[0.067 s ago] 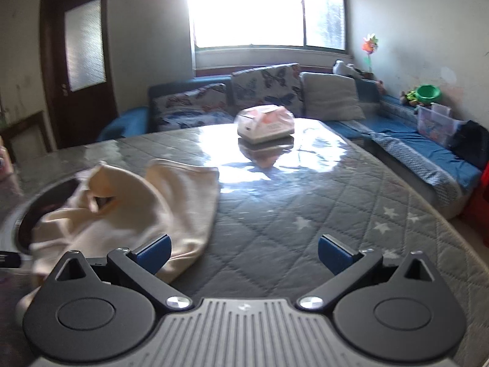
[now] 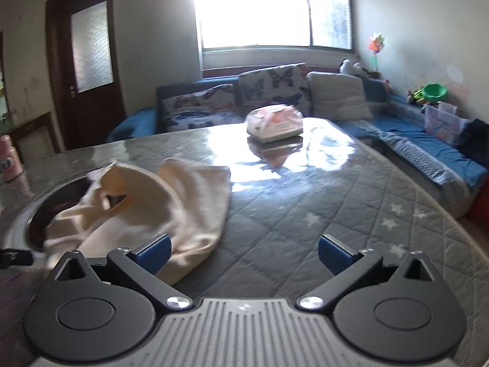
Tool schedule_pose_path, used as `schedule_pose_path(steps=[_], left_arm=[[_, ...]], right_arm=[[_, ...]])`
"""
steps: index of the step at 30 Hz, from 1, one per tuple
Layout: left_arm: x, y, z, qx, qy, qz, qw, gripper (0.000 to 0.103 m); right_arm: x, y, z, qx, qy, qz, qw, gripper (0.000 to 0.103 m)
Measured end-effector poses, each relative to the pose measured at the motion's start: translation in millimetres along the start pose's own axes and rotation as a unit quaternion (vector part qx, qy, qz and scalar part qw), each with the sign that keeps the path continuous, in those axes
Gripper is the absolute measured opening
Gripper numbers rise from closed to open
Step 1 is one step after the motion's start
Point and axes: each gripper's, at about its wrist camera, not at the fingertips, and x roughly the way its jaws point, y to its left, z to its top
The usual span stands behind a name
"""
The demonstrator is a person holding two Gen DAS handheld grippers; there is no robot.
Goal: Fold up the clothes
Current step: 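Approach the crumpled cream sweatshirt with both grippers open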
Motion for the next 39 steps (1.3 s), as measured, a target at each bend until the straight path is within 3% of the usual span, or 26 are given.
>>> schedule_pose_path(steps=[5,8,14,16,19,24,39], left_arm=[[-7,-7,-10,-0.003,-0.009,-0.004,1.0,0.103],[-10,-8,-10,-0.005,0.004,-0.009,0.9999,0.103],[-14,-14,-12,-0.002,0.013,-0.006,0.9999,0.103],[-16,-16,-13,0.002,0.013,-0.003,0.9999,0.103],[-18,-19,-15,0.008,0.013,-0.002,0.9999,0.103],[-22,-22,-17,0.012,0.013,-0.005,0.9998,0.103],[-28,-25,-23,-0.009,0.029,-0.001,0.9995,0.103]], right_arm=[[-2,1,-5,-0.028,0.022,-0.021,0.999,0.103],[-4,25,-9,-0.055,0.034,-0.047,0.997,0.103],[-11,72,-17,-0.058,0.036,-0.036,0.997,0.103],[-8,50,-15,-0.041,0.044,-0.013,0.998,0.103],[-15,63,-16,-0.043,0.045,-0.012,0.998,0.103],[-30,37,-18,-0.037,0.052,0.029,0.998,0.103],[-44,41,-19,-0.011,0.074,0.026,0.997,0.103]])
